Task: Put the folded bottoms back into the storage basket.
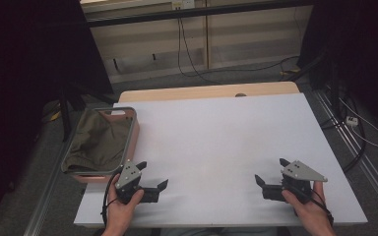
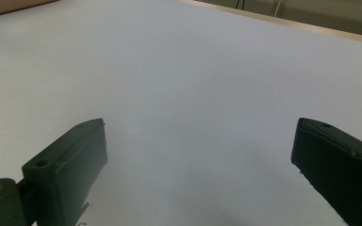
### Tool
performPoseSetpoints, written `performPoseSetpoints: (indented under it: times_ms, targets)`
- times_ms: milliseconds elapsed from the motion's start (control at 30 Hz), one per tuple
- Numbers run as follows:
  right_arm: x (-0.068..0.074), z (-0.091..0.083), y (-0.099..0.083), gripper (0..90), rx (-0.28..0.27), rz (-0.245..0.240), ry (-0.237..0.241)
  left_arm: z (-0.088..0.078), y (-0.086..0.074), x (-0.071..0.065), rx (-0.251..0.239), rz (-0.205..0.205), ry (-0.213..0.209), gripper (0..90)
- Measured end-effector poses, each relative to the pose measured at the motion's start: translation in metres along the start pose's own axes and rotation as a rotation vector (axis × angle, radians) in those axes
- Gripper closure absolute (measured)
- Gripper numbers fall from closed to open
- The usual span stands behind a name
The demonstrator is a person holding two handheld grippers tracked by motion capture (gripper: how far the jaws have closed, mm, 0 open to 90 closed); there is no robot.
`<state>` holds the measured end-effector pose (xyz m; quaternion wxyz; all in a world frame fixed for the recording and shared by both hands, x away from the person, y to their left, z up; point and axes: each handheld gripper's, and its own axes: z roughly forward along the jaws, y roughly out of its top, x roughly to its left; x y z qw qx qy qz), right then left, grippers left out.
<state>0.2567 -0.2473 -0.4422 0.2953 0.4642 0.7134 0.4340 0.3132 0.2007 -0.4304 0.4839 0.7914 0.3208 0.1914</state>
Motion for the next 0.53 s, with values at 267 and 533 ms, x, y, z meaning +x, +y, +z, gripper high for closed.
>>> performPoseSetpoints:
  times_ms: [267, 533]
  targets:
    - [-0.0047, -0.0058, -0.0082, 2.9, -0.028, 0.009, -0.014, -0.0028, -0.0018, 0.0035, -0.009, -0.016, -0.014, 3.6]
    - [-0.0015, -0.0022, -0.0048, 2.9, -0.050, 0.019, -0.004, 0.0007, -0.0039, 0.0033, 0.005, -0.014, -0.014, 3.6]
